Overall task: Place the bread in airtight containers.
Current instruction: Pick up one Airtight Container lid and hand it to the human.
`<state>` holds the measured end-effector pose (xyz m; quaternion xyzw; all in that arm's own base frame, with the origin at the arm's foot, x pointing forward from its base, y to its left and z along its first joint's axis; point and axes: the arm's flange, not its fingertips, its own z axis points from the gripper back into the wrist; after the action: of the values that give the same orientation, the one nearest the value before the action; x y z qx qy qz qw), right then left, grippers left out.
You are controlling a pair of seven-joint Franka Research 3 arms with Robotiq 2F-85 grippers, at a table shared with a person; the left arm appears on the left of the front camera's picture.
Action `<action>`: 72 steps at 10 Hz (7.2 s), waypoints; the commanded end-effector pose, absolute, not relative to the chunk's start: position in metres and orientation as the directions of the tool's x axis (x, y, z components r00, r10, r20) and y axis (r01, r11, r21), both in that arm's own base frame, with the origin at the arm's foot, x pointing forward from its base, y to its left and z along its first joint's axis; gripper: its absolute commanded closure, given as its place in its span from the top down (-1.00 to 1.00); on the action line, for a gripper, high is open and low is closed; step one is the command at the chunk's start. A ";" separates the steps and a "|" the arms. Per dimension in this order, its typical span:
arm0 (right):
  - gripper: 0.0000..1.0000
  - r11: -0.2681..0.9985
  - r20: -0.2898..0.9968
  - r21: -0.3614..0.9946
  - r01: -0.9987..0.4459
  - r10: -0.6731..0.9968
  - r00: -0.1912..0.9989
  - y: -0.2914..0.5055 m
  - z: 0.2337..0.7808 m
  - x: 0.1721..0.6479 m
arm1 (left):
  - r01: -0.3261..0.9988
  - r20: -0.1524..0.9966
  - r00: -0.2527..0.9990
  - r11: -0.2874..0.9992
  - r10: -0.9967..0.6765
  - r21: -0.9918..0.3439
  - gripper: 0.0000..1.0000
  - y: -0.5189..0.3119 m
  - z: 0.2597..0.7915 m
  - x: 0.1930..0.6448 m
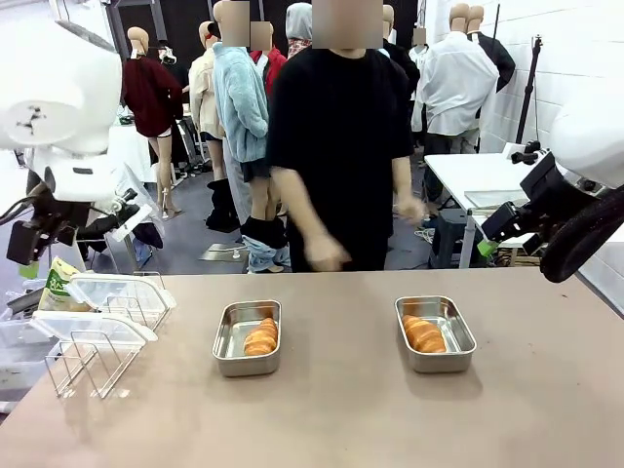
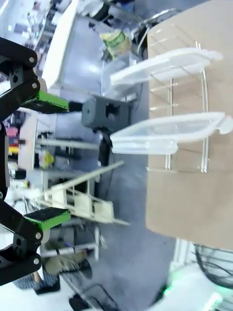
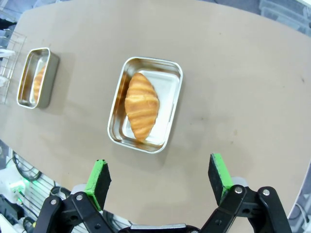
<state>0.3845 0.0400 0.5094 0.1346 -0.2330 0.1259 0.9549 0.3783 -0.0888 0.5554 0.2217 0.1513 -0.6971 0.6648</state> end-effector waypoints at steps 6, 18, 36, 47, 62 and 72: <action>1.00 0.932 0.478 0.199 -0.302 0.177 0.860 0.040 0.510 0.386 | 0.953 -0.039 -0.211 -0.214 -0.977 0.213 1.00 -0.018 0.506 0.401; 1.00 0.932 0.478 0.199 -0.302 0.177 0.860 0.040 0.510 0.386 | 0.962 -0.059 -0.185 -0.193 -0.981 0.192 1.00 -0.013 0.506 0.396; 1.00 0.932 0.478 0.199 -0.302 0.177 0.860 0.040 0.510 0.386 | 0.958 0.021 -0.251 -0.245 -0.968 0.151 1.00 0.010 0.440 0.426; 1.00 0.932 0.478 0.199 -0.302 0.177 0.860 0.040 0.510 0.386 | 0.971 0.034 -0.214 -0.209 -0.976 0.117 0.04 0.016 0.419 0.440; 1.00 0.932 0.478 0.199 -0.302 0.177 0.860 0.040 0.510 0.386 | 0.975 0.012 -0.199 -0.197 -0.980 0.107 -1.00 0.013 0.445 0.434; 1.00 0.932 0.478 0.199 -0.302 0.177 0.860 0.040 0.510 0.386 | 0.880 0.056 -0.403 -0.371 -0.913 0.296 -1.00 0.022 0.577 0.351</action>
<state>0.3845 0.0395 0.5097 0.1346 -0.2334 0.1253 0.9548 0.3503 0.0220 0.5773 0.0615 -0.1190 -0.8118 0.5684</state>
